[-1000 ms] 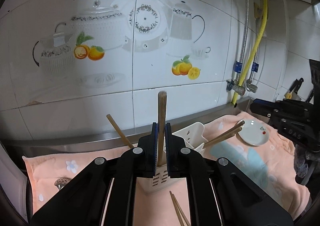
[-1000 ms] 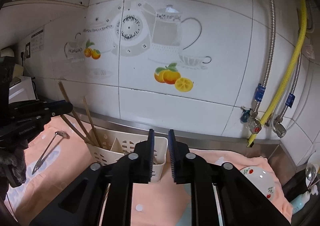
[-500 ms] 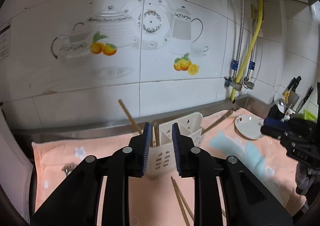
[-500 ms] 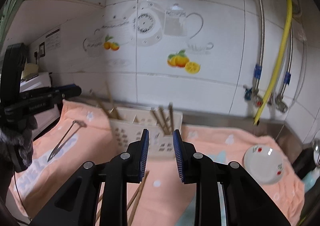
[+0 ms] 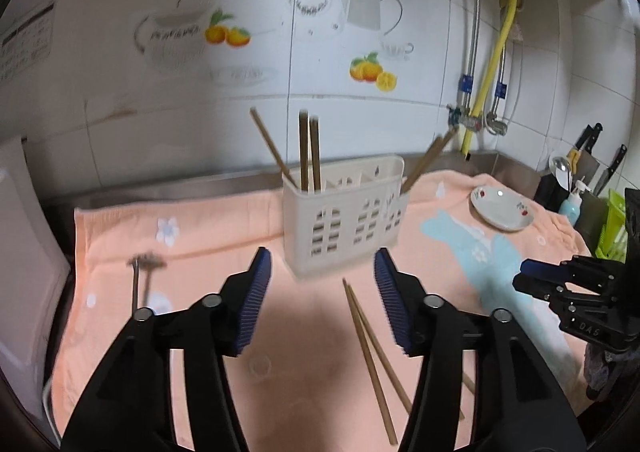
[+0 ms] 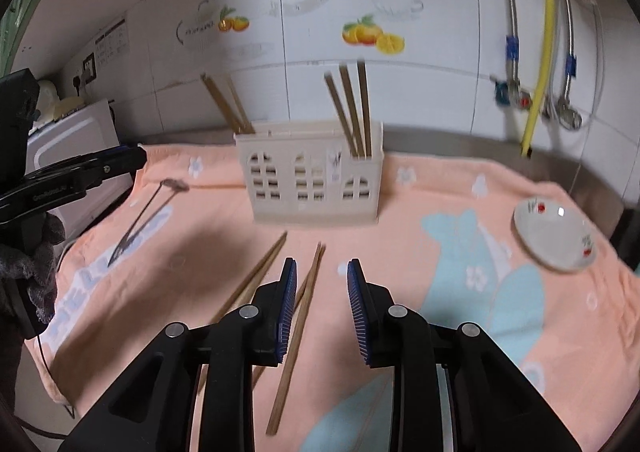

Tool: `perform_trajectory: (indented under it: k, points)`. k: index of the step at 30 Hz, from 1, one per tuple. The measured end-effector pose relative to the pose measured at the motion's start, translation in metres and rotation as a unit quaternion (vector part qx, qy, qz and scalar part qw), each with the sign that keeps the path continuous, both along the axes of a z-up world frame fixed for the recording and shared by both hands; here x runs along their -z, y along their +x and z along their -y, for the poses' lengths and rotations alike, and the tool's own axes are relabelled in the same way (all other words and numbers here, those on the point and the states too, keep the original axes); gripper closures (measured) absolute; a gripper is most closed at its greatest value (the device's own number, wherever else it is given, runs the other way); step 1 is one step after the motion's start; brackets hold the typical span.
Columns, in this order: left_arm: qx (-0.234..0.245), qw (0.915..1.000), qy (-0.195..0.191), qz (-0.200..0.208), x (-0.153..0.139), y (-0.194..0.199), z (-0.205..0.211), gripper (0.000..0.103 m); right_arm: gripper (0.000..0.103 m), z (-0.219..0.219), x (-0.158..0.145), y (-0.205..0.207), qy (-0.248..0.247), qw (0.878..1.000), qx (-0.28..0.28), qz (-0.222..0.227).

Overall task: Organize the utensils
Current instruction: 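Open the left tool and withdraw while the right tool releases and withdraws, then grasp a wooden chopstick with the left tool while the right tool grasps another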

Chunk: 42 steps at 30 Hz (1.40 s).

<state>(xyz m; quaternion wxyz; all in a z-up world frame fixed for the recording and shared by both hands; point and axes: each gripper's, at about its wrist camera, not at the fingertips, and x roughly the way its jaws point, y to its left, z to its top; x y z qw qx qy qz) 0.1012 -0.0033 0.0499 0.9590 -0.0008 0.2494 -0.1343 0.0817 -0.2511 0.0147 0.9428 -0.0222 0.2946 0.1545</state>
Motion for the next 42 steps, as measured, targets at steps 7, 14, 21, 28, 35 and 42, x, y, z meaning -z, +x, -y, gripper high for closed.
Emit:
perform_trajectory:
  k: [7, 14, 21, 28, 35, 42]
  points:
    - [-0.003, 0.9995, 0.003, -0.032, 0.035, -0.015, -0.001, 0.034, 0.077, -0.007, 0.036, -0.013, 0.0, 0.999, 0.001, -0.037]
    - [-0.007, 0.9979, 0.012, -0.064, 0.067, -0.022, 0.002, 0.031, 0.077, -0.02, 0.071, -0.023, -0.002, 0.997, -0.005, -0.077]
    - [-0.004, 0.9962, 0.021, -0.084, 0.088, -0.027, 0.006, 0.03, 0.078, -0.026, 0.088, -0.025, 0.002, 0.995, -0.008, -0.097]
    - [0.002, 0.995, 0.027, -0.096, 0.099, -0.03, 0.013, 0.03, 0.084, -0.027, 0.096, -0.023, 0.005, 0.994, -0.008, -0.108]
    - [0.011, 0.9935, 0.03, -0.109, 0.111, -0.032, 0.019, 0.03, 0.089, -0.027, 0.105, -0.019, 0.003, 0.992, -0.005, -0.124]
    - [0.028, 0.9912, 0.026, -0.126, 0.121, -0.034, 0.028, 0.042, 0.095, -0.026, 0.105, -0.019, -0.003, 0.993, 0.002, -0.121]
